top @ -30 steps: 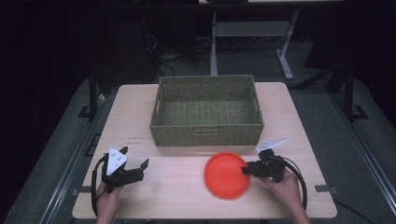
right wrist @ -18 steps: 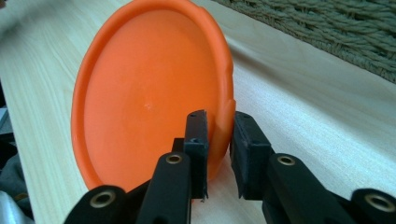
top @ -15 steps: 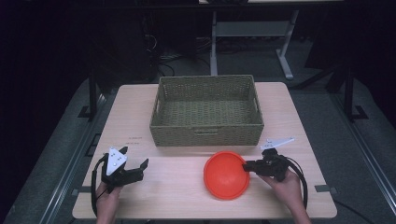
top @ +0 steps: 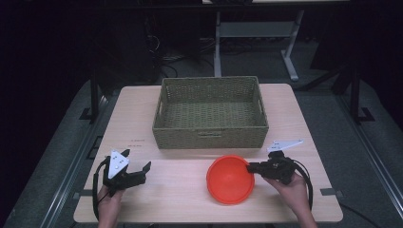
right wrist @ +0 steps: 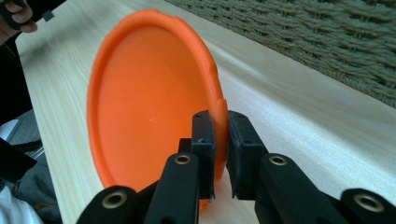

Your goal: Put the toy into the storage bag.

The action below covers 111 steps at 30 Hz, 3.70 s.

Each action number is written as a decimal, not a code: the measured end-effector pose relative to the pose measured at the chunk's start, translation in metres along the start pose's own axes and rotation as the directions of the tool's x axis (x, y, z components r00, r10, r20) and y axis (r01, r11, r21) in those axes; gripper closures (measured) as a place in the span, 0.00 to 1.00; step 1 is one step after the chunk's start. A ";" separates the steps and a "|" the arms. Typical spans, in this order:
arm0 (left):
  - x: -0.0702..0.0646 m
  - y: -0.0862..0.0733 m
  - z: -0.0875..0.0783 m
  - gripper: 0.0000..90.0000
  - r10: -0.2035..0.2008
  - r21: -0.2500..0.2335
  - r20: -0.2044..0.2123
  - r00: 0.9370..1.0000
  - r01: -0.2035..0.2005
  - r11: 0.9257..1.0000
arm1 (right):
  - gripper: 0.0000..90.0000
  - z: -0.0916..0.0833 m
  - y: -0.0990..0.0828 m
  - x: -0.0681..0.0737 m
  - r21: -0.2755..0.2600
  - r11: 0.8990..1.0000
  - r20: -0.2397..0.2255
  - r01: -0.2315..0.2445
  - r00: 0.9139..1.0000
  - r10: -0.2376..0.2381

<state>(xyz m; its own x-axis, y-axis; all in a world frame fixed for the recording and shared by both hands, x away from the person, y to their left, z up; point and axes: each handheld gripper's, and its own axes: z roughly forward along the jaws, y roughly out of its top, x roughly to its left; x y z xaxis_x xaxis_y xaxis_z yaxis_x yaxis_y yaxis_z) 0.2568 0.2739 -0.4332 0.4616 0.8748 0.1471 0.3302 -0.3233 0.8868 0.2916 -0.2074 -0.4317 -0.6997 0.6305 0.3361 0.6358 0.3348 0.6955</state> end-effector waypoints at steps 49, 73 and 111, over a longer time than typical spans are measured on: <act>0.004 -0.002 -0.004 0.14 -0.015 0.004 -0.022 1.000 0.015 1.000 | 0.91 -0.066 0.085 0.025 0.024 0.997 0.054 0.078 0.995 -0.079; 0.003 -0.002 -0.003 0.14 -0.015 0.003 -0.021 1.000 0.016 1.000 | 0.91 -0.080 0.123 0.029 0.056 0.993 0.093 0.109 0.989 -0.114; 0.004 -0.002 -0.003 0.14 -0.015 0.008 -0.020 1.000 0.015 1.000 | 0.91 -0.086 0.175 0.034 0.049 0.989 0.112 0.137 0.984 -0.142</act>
<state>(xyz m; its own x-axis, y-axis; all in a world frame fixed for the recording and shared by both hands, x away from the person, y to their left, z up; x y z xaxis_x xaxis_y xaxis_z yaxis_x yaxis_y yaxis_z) 0.2553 0.2790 -0.4336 0.4400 0.8866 0.1426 0.3435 -0.3129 0.8855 0.3505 -0.1877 -0.2439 -0.7417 0.6511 0.1611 0.5491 0.4516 0.7032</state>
